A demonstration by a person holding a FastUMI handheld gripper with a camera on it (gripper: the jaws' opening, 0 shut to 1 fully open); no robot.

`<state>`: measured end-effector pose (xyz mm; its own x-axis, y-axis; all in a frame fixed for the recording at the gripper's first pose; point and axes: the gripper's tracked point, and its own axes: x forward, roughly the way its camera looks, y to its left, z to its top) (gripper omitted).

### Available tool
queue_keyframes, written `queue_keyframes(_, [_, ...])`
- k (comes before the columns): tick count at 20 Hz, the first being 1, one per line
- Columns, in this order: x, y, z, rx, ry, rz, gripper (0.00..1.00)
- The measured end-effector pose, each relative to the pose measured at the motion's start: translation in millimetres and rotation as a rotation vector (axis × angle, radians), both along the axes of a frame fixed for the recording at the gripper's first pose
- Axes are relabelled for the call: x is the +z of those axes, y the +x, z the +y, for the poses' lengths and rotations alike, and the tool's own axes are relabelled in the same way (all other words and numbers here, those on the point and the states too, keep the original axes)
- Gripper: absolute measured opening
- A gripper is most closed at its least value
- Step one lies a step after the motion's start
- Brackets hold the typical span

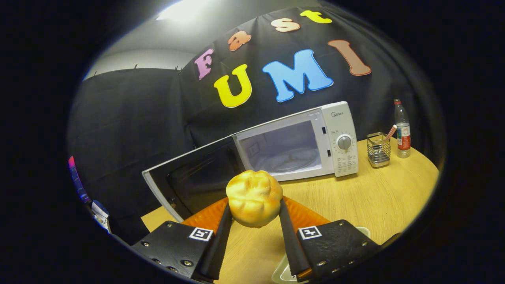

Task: Open the microwave, put the food inside, and close the microwave door.

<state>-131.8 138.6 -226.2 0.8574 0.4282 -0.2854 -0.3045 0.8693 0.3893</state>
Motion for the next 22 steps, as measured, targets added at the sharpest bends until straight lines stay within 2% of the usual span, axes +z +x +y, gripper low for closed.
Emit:
queue_keyframes(7, [-11.7,80.6,23.5,-0.059,0.158,0.1,0.64])
queue_keyframes(13, [-35.0,155.3,37.3,-0.136,0.165,0.129,0.64])
queue_keyframes(17, [-54.7,192.2,52.7,-0.158,0.215,0.192,0.64])
queue_keyframes(22, [-78.6,239.9,48.6,-0.239,0.208,0.22,0.64])
